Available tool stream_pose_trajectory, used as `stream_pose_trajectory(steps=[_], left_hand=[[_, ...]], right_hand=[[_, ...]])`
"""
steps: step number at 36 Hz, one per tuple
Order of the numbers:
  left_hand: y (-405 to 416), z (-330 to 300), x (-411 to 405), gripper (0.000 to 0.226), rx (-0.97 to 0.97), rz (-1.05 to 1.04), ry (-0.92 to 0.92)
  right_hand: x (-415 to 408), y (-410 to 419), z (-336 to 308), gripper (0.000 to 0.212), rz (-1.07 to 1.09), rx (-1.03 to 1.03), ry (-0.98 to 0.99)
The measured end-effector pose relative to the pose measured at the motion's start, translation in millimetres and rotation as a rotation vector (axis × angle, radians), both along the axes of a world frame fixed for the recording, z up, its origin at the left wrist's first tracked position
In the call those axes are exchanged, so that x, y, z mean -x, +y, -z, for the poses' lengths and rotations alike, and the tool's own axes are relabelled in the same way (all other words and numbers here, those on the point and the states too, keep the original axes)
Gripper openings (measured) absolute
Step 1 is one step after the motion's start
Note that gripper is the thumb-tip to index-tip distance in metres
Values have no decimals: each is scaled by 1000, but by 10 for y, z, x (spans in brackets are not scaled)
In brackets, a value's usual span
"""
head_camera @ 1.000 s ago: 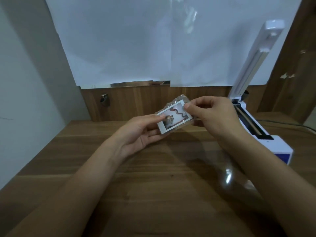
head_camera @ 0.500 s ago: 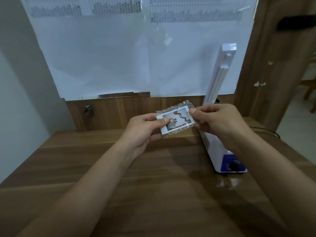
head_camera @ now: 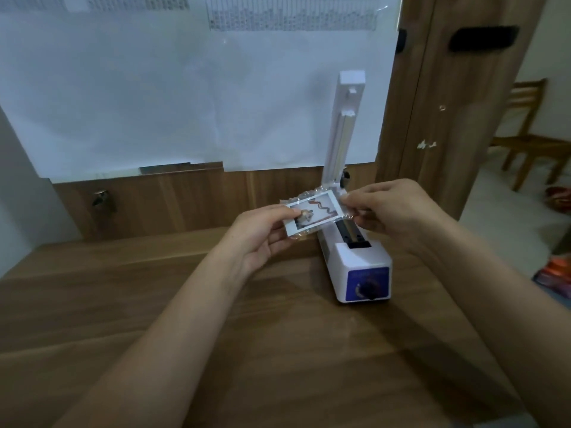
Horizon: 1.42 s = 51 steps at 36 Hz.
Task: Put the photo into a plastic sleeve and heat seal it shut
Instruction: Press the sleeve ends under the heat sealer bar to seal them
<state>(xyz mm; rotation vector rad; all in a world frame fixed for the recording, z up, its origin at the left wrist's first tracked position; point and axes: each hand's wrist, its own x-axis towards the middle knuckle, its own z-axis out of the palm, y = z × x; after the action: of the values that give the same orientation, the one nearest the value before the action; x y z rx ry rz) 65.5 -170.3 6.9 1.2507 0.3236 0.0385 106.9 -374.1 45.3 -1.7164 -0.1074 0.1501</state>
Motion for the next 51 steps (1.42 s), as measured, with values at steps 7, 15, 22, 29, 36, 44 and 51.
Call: stream_pose_trajectory(steps=[7,15,22,29,36,44,51], left_hand=[[-92,46,-49,18,122,-8,121],[-128,172,-44,29,217,-42,129],[-165,201,-17,19,229,-33,163],[-176,194,-39,10,271,-72,131],[-153,208,-59,6,217,-90,59],[-157,199,-63,7,215,-103,41],[-154,196,-42,10,227,-96,45]], right_hand=[[-113,-4,84,6,44,160,-38],[-169,19,163,4,51,186,-38],[-216,30,170,5,50,212,-35],[-228,44,211,7,58,273,-85],[-230,44,229,10,72,299,-100],[-230,45,204,11,64,338,-91],[-221,66,207,11,63,366,-117]])
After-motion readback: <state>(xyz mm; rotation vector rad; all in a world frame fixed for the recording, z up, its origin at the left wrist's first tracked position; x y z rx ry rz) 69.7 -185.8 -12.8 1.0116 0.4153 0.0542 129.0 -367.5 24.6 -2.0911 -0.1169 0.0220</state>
